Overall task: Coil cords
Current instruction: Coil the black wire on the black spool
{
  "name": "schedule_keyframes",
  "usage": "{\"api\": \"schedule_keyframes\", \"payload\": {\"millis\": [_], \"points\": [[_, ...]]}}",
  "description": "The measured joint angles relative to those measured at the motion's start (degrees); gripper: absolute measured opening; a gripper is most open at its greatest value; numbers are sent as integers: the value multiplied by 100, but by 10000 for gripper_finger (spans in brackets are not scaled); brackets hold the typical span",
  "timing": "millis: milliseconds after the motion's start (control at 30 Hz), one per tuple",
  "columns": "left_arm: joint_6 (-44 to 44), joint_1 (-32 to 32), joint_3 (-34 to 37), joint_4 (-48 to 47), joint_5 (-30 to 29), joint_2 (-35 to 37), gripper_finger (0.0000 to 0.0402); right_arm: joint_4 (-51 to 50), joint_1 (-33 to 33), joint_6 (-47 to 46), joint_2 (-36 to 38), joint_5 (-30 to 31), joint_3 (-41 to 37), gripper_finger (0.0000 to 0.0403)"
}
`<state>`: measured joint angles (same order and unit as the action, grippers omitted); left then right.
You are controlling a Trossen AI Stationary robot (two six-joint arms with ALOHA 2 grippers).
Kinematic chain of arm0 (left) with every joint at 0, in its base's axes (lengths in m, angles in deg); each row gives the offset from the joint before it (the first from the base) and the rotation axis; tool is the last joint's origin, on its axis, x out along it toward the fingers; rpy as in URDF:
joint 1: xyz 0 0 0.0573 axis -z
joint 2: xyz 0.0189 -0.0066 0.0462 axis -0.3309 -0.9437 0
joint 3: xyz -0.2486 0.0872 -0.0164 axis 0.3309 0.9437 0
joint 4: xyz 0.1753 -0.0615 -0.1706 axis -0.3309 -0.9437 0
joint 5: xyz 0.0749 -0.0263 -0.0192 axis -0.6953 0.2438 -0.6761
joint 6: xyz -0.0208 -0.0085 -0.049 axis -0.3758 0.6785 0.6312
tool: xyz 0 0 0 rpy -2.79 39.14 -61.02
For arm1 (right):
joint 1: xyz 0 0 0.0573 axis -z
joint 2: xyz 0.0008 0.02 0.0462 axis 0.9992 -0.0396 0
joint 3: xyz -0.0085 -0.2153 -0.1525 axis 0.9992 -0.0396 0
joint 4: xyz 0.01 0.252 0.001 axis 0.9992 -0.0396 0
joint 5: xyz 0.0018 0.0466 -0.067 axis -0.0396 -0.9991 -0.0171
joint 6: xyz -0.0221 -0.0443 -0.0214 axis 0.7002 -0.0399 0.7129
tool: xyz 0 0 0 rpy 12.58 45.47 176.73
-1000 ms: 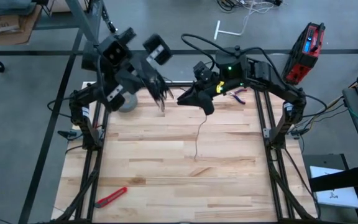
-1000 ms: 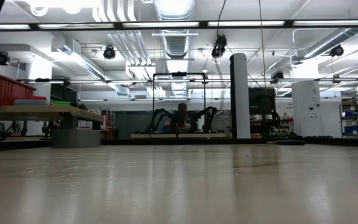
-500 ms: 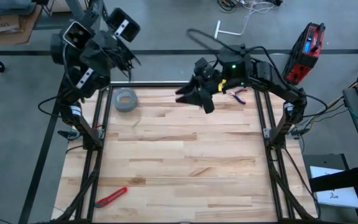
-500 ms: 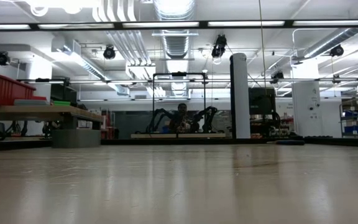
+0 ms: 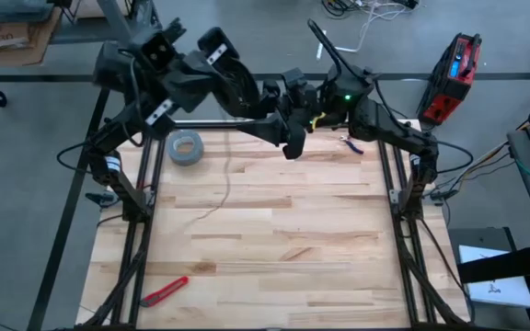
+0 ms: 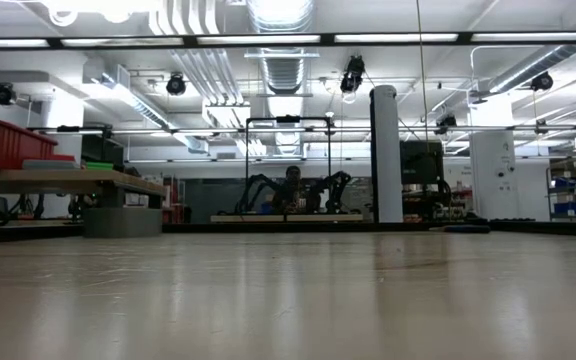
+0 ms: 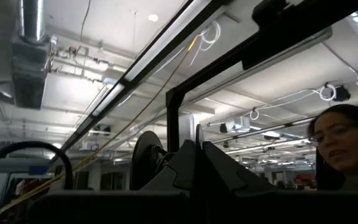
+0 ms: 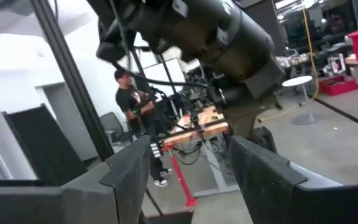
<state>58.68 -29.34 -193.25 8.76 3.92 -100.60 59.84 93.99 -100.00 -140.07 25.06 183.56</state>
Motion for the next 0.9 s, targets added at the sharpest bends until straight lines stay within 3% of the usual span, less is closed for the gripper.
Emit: {"api": "schedule_keyframes", "payload": {"millis": [633,767,900], "points": [[-145,-57,0,-370,-5,13,7,206,-37,-122,-33,-151,22,216],[-252,-59,0,-372,-7,13,7,191,-76,-14,-21,-129,22,174],[-400,-59,0,-372,-7,22,7,-38,-81,102,32,-94,26,77]]}}
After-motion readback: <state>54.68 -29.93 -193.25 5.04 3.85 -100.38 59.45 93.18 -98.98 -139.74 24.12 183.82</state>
